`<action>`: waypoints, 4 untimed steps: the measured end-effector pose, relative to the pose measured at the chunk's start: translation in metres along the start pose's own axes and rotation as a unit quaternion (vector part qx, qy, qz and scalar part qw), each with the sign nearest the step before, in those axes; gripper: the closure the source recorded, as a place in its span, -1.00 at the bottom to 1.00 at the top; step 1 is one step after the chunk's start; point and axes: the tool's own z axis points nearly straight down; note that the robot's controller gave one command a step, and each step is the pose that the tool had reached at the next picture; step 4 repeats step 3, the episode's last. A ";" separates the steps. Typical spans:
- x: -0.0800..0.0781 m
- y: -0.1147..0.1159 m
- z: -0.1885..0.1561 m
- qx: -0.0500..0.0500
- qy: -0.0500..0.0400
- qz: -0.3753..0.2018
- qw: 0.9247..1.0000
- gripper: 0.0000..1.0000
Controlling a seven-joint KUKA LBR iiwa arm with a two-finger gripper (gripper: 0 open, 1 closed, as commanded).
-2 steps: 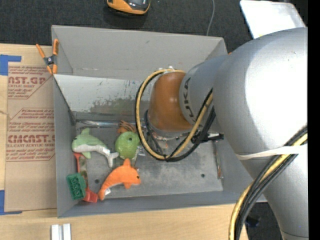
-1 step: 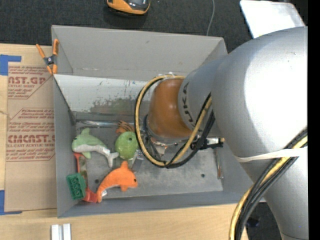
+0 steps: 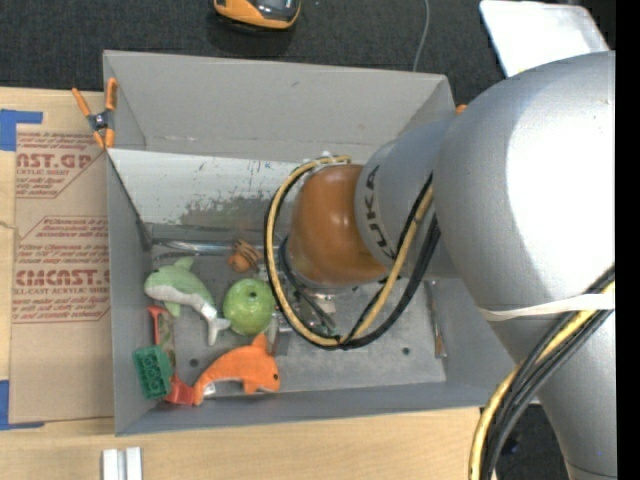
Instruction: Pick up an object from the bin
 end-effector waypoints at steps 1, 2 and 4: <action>-0.038 -0.006 0.000 -0.001 0.003 -0.092 0.996 -1.00; -0.050 0.053 0.007 -0.002 -0.002 -0.260 0.966 1.00; -0.050 0.053 0.008 -0.002 -0.001 -0.260 0.966 1.00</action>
Offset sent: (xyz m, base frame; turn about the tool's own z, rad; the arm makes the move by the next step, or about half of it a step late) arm 0.0460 0.0537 -0.0061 -0.5260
